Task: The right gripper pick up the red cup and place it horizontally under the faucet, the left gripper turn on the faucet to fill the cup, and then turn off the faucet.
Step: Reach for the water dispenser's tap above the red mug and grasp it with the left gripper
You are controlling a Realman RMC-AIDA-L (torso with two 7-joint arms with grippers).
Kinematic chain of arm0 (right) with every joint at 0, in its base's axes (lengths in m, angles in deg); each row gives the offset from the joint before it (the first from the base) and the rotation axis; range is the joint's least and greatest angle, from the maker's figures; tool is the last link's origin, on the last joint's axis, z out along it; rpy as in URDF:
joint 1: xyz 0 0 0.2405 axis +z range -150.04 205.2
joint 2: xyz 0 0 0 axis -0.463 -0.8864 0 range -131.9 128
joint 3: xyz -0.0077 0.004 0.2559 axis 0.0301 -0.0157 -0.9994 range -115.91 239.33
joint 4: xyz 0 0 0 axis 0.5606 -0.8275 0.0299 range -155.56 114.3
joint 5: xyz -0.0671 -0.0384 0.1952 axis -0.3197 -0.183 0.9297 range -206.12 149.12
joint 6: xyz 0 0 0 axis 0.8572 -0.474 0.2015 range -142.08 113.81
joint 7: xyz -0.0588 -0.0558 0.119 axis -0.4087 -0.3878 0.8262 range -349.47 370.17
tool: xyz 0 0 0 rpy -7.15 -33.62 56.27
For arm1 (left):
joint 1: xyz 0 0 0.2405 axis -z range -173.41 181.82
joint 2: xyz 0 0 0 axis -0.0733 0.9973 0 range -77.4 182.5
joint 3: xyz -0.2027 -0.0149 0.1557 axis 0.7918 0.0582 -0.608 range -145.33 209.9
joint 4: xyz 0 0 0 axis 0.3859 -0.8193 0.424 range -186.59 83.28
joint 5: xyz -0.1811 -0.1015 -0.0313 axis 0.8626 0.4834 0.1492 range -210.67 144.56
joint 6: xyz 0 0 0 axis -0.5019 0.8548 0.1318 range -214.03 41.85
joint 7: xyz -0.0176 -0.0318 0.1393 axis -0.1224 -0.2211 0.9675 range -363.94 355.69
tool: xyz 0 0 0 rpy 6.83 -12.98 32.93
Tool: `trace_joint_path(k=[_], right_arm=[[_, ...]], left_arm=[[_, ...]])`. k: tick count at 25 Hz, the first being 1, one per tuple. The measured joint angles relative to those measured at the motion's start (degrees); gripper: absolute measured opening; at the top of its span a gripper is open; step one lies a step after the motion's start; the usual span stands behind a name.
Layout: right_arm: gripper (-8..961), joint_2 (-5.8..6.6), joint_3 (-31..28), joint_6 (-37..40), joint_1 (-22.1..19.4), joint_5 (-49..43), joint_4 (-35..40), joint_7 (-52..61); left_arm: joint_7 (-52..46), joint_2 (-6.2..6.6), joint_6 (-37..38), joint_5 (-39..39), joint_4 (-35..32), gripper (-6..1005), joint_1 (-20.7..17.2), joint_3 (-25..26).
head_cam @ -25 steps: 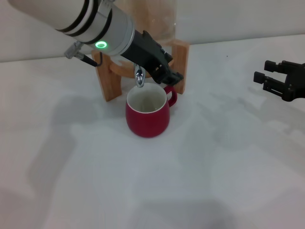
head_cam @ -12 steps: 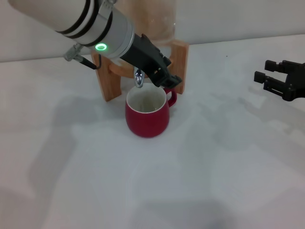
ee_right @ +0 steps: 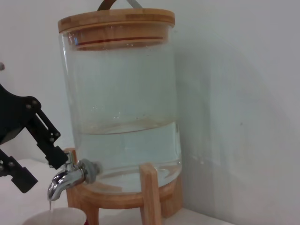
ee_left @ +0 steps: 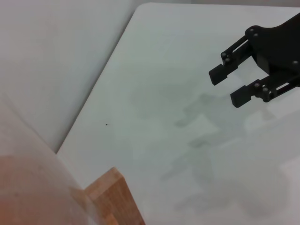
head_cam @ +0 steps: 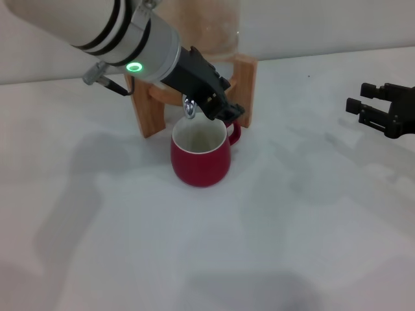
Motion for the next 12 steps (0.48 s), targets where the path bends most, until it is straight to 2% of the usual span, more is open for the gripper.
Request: trace_joint_path(k=[12], right_arm=[[469, 0.00, 0.0, 0.0, -0.1, 0.0, 0.0, 0.0]], left_arm=[[-1.1, -0.08, 1.2, -1.4, -0.5, 502, -0.5, -0.3]])
